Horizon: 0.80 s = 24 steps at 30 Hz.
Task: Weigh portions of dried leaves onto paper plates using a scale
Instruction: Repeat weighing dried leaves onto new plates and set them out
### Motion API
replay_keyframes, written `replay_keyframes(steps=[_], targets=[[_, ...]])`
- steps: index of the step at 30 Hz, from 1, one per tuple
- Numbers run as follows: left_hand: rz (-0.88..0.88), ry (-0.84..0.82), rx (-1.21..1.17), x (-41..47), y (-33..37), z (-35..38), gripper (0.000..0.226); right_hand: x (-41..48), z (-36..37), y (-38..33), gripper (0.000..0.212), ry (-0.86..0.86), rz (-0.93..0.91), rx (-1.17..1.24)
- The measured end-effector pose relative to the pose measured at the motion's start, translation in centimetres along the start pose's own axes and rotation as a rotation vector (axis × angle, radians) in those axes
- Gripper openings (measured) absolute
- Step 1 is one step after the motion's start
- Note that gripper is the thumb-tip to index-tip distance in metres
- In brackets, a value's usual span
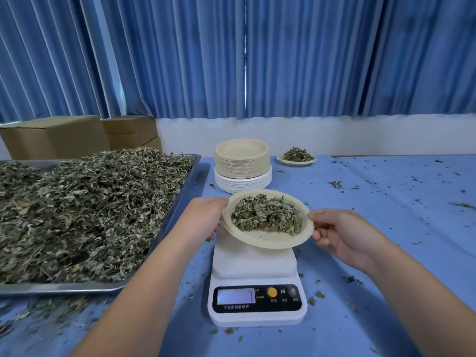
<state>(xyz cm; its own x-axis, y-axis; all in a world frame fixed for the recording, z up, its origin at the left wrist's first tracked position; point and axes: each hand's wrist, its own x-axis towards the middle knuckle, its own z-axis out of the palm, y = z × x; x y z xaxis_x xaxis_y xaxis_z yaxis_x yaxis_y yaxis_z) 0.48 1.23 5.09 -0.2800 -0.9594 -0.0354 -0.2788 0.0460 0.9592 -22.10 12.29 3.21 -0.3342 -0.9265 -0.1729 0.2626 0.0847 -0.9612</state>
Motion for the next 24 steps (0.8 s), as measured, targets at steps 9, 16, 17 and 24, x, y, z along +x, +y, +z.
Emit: replay_keyframes(steps=[9, 16, 17, 24], targets=[[0.132, 0.231, -0.231, 3.4, -2.1, 0.9, 0.018, 2.3, -2.7, -0.3, 0.010, 0.273, -0.059, 0.142], [0.129, 0.176, -0.209, 4.0, -5.0, 1.2, 0.027, 7.9, -4.3, -1.6, 0.009, 0.473, -0.034, 0.158], [0.131, 0.173, -0.220, 4.2, -5.2, 1.3, 0.029, 8.8, -4.4, -1.8, 0.012, 0.497, -0.035, 0.161], [0.112, 0.177, -0.277, 5.3, -5.9, 1.4, 0.033, 14.4, -4.6, -3.6, 0.027, 0.624, -0.033, 0.132]])
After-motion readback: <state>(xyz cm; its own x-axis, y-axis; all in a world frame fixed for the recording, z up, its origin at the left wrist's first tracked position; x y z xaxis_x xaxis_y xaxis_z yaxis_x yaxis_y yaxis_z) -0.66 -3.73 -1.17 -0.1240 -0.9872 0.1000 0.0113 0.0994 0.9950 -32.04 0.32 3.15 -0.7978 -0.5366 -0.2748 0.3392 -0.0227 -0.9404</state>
